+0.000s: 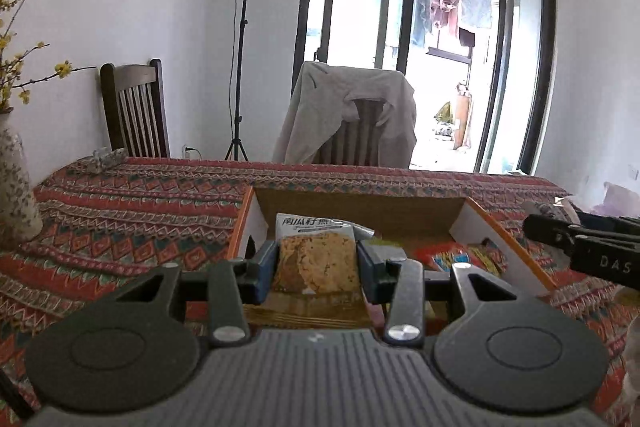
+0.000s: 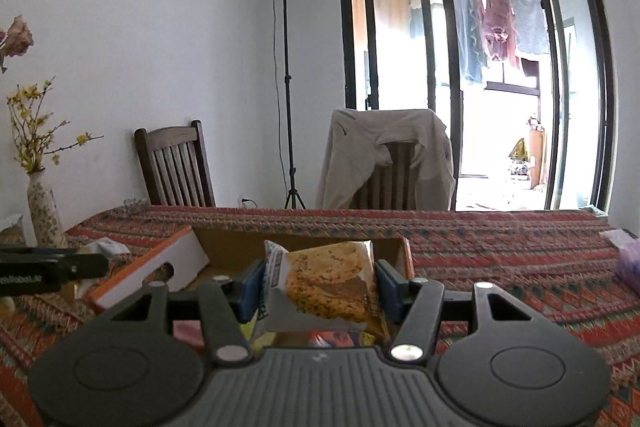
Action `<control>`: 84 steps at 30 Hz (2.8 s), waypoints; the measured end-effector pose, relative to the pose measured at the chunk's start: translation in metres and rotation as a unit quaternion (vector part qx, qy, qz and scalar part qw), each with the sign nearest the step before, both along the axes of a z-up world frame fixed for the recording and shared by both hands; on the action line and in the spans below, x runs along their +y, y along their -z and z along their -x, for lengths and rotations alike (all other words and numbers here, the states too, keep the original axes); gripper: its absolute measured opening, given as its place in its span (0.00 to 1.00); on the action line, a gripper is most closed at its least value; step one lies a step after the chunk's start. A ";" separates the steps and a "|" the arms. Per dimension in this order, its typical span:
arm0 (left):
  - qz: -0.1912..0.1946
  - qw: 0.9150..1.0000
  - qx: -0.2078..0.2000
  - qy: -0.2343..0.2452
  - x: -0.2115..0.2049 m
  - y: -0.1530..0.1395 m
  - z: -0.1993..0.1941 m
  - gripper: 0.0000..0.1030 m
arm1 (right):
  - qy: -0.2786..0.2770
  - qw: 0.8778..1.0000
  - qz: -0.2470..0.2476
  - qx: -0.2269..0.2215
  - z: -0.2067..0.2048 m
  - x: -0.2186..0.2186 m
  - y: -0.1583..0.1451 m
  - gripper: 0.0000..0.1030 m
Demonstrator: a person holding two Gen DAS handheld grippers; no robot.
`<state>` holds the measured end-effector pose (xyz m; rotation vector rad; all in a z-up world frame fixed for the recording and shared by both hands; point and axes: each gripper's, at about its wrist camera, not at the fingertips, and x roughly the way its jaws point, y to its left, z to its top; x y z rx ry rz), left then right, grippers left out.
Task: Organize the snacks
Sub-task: 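Carry both cracker packets over the box and lower them inside, then open both tools to release the cracker packets into the box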
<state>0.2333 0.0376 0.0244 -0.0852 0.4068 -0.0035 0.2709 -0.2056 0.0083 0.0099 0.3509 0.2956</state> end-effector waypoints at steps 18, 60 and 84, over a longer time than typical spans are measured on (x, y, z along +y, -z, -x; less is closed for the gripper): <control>-0.003 1.000 0.010 -0.024 -0.005 0.036 -0.065 0.42 | 0.011 0.998 -0.011 0.055 -0.069 0.018 0.052 0.56; 0.029 0.998 -0.051 -0.030 0.002 0.030 -0.045 1.00 | 0.028 0.999 -0.005 0.042 -0.059 0.015 0.047 1.00; 0.036 0.997 -0.067 -0.031 0.004 -0.006 0.039 1.00 | 0.042 0.999 0.000 0.017 0.028 -0.012 0.002 1.00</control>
